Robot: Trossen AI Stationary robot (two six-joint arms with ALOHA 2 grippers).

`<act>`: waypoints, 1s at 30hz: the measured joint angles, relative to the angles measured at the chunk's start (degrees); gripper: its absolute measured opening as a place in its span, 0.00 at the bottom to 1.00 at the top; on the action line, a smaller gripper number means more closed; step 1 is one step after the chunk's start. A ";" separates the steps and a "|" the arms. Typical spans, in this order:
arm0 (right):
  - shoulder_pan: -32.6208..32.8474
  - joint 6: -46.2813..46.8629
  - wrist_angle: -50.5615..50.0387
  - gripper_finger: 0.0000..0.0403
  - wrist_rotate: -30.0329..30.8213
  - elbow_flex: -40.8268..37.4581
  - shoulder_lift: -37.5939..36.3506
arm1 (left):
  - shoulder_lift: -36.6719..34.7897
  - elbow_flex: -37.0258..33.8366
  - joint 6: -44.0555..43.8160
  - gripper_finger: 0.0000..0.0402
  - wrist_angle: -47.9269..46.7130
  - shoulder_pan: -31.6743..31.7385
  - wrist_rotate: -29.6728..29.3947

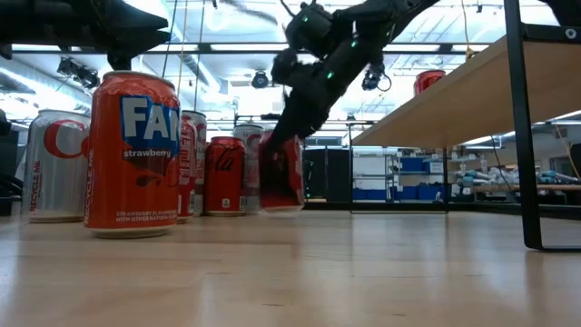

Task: Place canned beverage on shelf
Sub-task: Put the top red white soda can on the shelf

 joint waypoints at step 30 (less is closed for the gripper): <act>11.53 -8.00 -5.67 0.87 -3.54 0.04 -0.53 | 4.06 0.00 -0.35 0.39 3.65 0.00 3.46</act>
